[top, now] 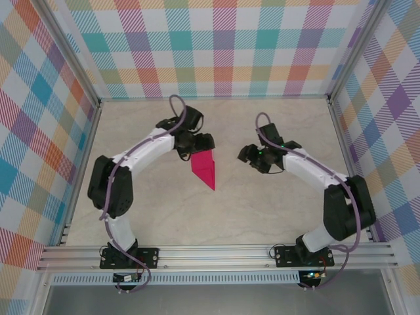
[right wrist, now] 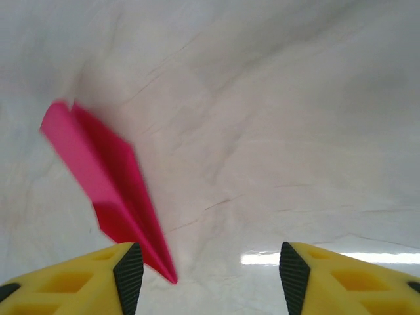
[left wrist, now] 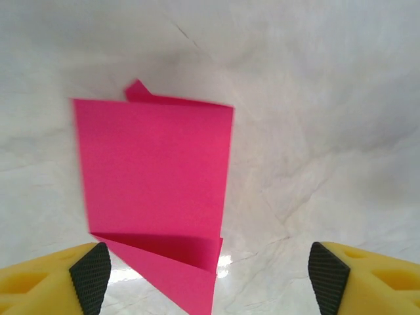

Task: Fold a paper plane with a square sheet of paper (pick it up from the middle)
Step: Turn over the paper at the center of the table, then move the paper to the center of the table.

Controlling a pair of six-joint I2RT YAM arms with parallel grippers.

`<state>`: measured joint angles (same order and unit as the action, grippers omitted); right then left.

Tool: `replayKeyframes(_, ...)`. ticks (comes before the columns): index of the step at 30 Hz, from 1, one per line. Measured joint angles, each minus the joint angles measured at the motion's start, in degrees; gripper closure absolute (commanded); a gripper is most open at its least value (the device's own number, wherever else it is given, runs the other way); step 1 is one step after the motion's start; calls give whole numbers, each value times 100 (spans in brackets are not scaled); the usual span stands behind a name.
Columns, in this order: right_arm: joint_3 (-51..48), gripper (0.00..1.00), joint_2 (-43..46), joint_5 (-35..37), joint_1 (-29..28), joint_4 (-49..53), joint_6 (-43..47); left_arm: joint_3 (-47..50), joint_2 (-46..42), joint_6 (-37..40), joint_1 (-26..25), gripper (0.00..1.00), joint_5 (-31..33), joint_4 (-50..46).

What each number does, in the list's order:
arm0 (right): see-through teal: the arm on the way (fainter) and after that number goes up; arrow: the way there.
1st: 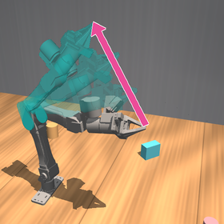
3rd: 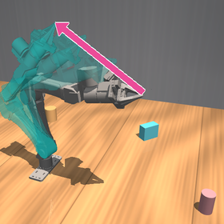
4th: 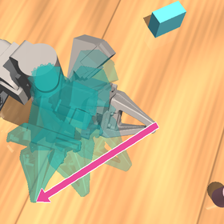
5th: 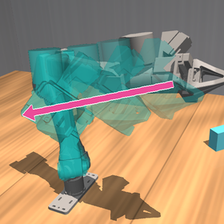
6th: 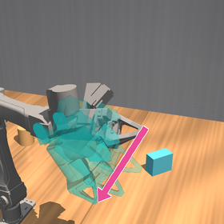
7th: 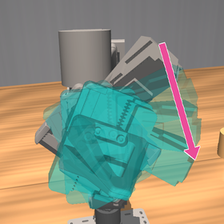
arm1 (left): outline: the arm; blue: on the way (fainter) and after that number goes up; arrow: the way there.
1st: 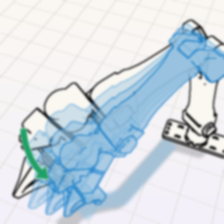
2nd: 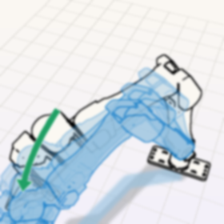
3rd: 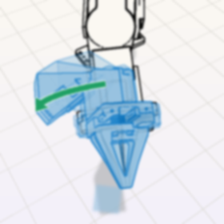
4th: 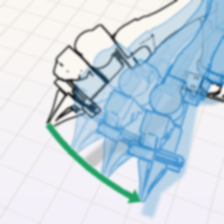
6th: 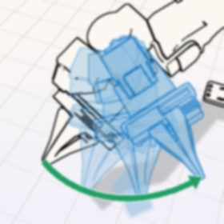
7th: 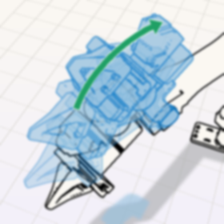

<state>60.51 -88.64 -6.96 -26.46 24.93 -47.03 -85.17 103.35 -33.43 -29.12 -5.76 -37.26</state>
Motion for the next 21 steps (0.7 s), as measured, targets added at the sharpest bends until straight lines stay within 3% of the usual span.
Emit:
replayKeyframes(4, 647, 58, -723, -332, -811, -302, 125, 835, -608, -313, 557, 10, -92, 363)
replayKeyframes(9, 1287, 60, -1440, -721, -1464, -525, 234, 1729, -938, -612, 1043, 3, -210, 597)
replayKeyframes(21, 2033, 60, -2651, -820, -1434, -431, 595, 2527, -1075, -949, 1268, 0, -885, 1392)
